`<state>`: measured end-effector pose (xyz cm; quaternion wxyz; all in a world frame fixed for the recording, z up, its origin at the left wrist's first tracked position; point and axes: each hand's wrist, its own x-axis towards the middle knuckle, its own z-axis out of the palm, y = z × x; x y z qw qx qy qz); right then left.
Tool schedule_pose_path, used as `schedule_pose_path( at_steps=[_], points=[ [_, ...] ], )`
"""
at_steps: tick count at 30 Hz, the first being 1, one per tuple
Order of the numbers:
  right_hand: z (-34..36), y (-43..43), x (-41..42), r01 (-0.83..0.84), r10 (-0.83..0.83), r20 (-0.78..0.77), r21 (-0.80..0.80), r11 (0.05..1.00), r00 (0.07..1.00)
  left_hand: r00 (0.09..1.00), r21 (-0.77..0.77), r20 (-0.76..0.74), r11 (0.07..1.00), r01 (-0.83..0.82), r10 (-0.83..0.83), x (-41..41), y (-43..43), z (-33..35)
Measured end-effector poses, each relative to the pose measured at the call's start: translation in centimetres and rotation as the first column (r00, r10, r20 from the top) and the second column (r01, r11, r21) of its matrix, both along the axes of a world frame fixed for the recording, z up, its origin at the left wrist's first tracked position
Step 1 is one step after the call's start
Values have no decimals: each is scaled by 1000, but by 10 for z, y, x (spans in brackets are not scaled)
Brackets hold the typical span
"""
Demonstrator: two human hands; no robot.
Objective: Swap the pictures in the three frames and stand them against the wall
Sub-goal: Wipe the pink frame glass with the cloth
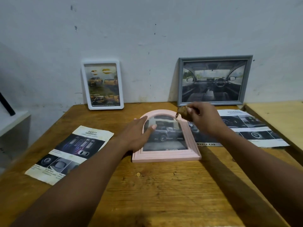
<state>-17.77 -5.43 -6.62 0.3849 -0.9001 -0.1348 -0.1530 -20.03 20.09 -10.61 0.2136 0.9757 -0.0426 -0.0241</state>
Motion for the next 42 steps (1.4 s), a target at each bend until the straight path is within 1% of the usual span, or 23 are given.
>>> schedule_pose_path(
  at_steps=[1, 3, 5, 7, 11, 17, 21, 23, 24, 26, 27, 28, 30, 31, 32, 34, 36, 37, 38, 39, 40, 41, 42],
  points=[
    [1, 3, 12, -1, 0, -15, -28, 1000, 1000, 999, -4, -33, 1000, 18, -18, -1, 0, 1],
    [-6, 11, 32, -40, 29, -69, -153, 987, 997, 996, 52, -67, 996, 67, -64, -6, -2, 0],
    [-20, 19, 40, -102, 66, -120, -329, 939, 991, 991, 83, -89, 991, 109, -102, -14, -3, -6],
    [-33, 21, 37, -115, 73, -116, -418, 901, 991, 991, 91, -79, 989, 117, -110, -23, -5, -14],
    [-38, 11, 11, -45, 20, -64, -406, 913, 998, 998, 51, 26, 997, 58, -60, -30, -9, -25],
    [-44, 11, -59, 62, -73, -9, -429, 901, 997, 997, 1, 79, 1000, 25, -25, -34, -10, -26],
    [-51, 24, -104, 227, -194, 117, -486, 844, 974, 996, -25, 88, 1000, -11, 13, -36, -14, -24],
    [-47, 39, -121, 227, -198, 111, -458, 859, 974, 996, -61, 75, 997, -38, 43, -38, -16, -22],
    [-44, 49, -128, 196, -170, 100, -440, 876, 980, 996, -79, 73, 995, -52, 58, -38, -16, -24],
    [-43, 73, -135, 114, -66, 129, -419, 901, 989, 995, -131, 43, 988, -86, 93, -34, -14, -22],
    [-44, 86, -136, 71, -12, 141, -419, 905, 990, 993, -205, 11, 972, -111, 116, -29, -11, -19],
    [-46, 99, -135, 31, 30, 138, -417, 909, 990, 989, -321, -36, 936, -147, 142, -25, -7, -14],
    [-51, 123, -131, -32, 91, 121, -422, 906, 988, 966, -560, -184, 788, -254, 181, -18, 2, -1],
    [-53, 132, -129, -50, 111, 117, -433, 900, 987, 950, -629, -259, 716, -303, 174, -17, 7, 6],
    [-53, 139, -127, -63, 124, 112, -438, 897, 986, 936, -658, -316, 676, -332, 153, -17, 10, 11],
    [-51, 143, -121, -111, 160, 87, -411, 905, 983, 925, -670, -361, 656, -347, 119, -22, 13, 18],
    [-45, 133, -117, -202, 220, 29, -290, 935, 975, 930, -681, -342, 645, -345, 137, -29, 13, 20],
    [-40, 124, -115, -240, 241, -17, -190, 952, 970, 939, -683, -299, 650, -334, 168, -33, 13, 19],
    [-35, 113, -111, -245, 240, -62, -78, 967, 969, 954, -668, -229, 682, -298, 192, -38, 12, 19],
    [-32, 101, -104, -204, 204, -67, 3, 979, 977, 971, -611, -129, 754, -239, 204, -45, 12, 19],
    [-32, 90, -94, -135, 135, -44, 12, 991, 990, 983, -510, -7, 845, -162, 184, -53, 12, 17],
    [-34, 79, -82, -51, 50, -24, -38, 998, 998, 985, -386, 104, 918, -87, 137, -63, 11, 16],
    [-36, 70, -70, 25, -29, -31, -114, 993, 999, 981, -265, 179, 964, -28, 77, -71, 10, 13]
  ],
)
